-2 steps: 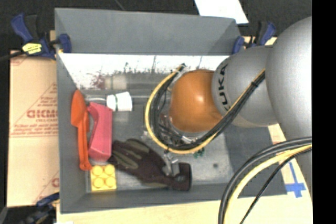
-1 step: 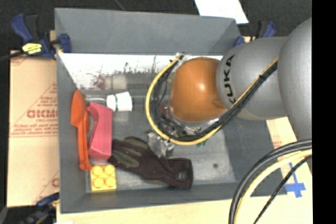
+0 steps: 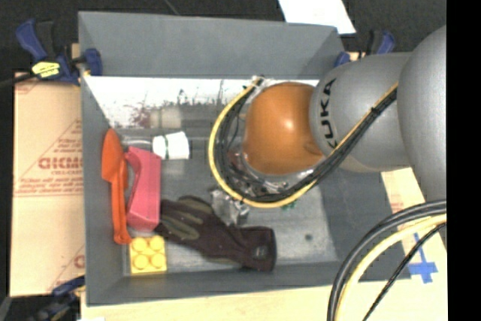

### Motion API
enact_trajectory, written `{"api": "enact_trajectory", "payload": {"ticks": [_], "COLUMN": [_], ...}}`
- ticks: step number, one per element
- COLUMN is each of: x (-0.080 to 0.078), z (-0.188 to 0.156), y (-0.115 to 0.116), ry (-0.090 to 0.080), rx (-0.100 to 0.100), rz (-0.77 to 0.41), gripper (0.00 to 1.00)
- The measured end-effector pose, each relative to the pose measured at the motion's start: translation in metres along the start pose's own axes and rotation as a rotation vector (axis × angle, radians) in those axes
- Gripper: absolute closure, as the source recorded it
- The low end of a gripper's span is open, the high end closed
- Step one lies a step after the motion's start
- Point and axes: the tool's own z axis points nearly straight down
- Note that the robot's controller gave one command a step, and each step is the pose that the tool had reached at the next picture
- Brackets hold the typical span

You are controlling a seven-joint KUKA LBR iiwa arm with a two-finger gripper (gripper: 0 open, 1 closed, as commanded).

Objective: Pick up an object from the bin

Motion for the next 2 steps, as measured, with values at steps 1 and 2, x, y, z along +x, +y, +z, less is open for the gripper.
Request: {"api": "enact_trajectory", "payload": {"ticks": [1, 2], "x": [-0.0123, -0.0113], "z": [-0.0607, -0.0584], "y": [-0.0016, -0.0012], "ry": [-0.009, -0.005], "rx": [0.002, 0.001], "rz": [0.131, 0.131], "gripper": [0.0, 0.0]}}
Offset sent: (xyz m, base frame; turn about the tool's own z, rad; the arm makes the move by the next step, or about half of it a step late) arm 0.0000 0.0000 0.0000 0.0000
